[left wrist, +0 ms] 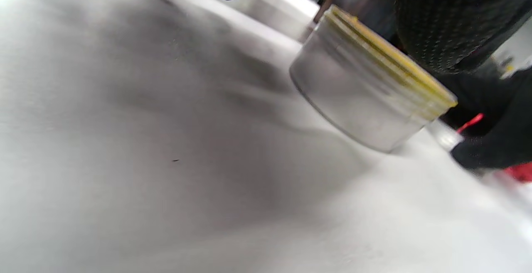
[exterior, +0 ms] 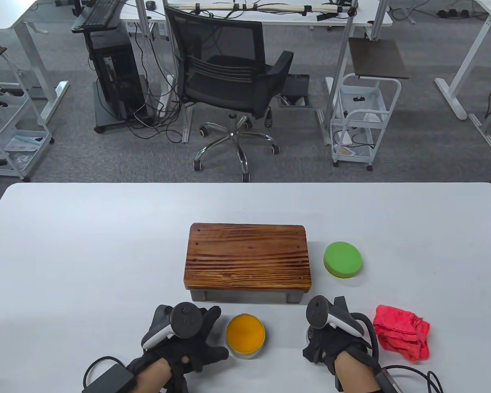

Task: Dip and apply wood wax on stool

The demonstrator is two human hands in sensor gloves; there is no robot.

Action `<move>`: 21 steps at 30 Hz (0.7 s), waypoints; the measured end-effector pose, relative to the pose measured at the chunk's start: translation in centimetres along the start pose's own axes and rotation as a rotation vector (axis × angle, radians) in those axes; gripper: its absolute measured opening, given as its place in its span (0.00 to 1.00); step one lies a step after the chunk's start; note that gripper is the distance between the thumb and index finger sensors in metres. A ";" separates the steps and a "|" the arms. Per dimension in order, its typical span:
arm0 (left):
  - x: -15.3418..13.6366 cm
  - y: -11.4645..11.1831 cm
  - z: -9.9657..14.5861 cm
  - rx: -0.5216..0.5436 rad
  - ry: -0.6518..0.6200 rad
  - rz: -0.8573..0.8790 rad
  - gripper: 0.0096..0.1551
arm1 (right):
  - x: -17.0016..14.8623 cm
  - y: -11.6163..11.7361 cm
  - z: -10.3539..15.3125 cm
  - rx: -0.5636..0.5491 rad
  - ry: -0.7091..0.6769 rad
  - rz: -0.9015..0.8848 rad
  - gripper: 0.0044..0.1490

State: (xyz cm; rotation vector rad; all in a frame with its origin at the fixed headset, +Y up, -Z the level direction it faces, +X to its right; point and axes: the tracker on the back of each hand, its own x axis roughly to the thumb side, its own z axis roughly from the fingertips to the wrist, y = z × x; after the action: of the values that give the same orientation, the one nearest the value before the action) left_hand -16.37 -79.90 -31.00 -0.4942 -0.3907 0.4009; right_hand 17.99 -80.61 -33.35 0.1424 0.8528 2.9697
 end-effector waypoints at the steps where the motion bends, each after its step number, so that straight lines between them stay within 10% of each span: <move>1: 0.0 -0.1 -0.2 -0.005 0.006 -0.029 0.68 | 0.0 0.0 0.0 0.000 0.000 -0.001 0.61; 21: -0.2 -2.8 -2.1 -0.034 -0.007 -0.049 0.54 | 4.4 -2.4 3.8 -0.057 -0.212 0.016 0.60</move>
State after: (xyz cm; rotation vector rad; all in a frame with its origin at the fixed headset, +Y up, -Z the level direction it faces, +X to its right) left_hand -14.78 -83.03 -31.31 -0.5152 -0.4158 0.3495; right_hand 14.10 -76.23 -31.06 0.4538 0.7441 2.9210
